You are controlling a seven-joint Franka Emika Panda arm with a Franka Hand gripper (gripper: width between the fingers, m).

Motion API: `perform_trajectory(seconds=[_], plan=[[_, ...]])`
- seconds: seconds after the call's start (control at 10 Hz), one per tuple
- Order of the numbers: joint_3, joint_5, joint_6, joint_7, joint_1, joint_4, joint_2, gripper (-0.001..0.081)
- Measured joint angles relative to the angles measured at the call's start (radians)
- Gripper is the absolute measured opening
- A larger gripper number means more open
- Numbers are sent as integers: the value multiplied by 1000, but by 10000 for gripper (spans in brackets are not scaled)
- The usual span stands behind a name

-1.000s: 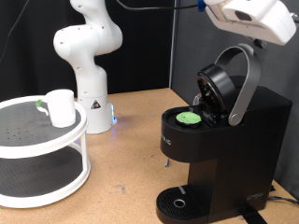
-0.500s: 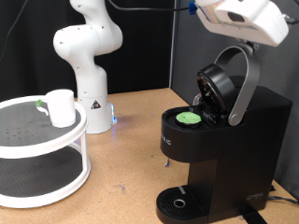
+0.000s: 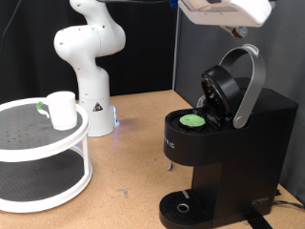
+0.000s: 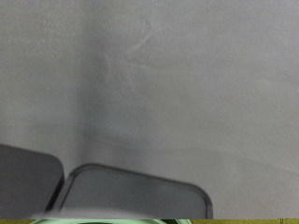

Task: Make a cup of coffee with the keurig machine

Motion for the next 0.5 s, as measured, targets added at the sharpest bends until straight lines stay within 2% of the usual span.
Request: perform_trajectory(seconds=[0.5], plan=[[0, 63, 0, 7, -4, 23, 0, 1]])
